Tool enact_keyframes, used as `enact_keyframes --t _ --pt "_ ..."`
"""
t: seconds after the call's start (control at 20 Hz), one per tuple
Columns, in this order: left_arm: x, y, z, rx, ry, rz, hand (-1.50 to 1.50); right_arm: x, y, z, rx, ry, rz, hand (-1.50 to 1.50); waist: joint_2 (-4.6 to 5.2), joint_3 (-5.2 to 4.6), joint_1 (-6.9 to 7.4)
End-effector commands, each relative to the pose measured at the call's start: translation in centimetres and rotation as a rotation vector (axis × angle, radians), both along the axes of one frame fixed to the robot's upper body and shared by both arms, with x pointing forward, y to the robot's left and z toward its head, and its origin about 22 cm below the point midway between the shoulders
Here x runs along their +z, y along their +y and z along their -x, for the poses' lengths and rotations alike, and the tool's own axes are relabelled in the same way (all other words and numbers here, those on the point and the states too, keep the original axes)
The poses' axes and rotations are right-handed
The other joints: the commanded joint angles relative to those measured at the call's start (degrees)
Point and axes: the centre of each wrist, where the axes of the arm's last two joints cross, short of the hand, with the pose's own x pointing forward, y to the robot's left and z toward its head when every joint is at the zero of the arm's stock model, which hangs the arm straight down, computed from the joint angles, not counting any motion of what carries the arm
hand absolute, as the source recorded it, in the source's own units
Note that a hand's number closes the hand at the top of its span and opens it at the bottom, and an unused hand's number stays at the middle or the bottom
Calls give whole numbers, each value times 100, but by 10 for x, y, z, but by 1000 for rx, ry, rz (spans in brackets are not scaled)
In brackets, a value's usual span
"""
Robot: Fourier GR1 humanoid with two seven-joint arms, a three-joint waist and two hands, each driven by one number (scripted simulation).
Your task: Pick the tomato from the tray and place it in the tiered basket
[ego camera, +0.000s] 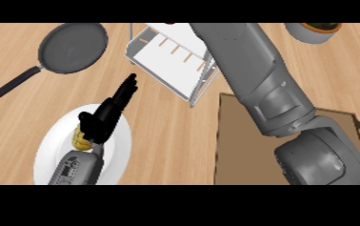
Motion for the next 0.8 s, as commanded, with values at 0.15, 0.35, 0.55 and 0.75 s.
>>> enact_keyframes --t 0.15,0.35,0.55,0.75 --pt "-3 5 10 24 19 -4 0 -7 6 1 -212 -172 46 -150 -70 0 -225" --pt "-8 13 7 93 29 -3 0 11 -19 -9 -397 -273 126 -150 -124 -3 -495" --pt "-12 23 14 120 34 -12 0 1 -32 -11 -496 -351 109 -150 -227 10 -749" --pt "-33 37 32 166 46 -10 0 -4 -58 -11 -518 -430 59 -150 -295 19 -964"
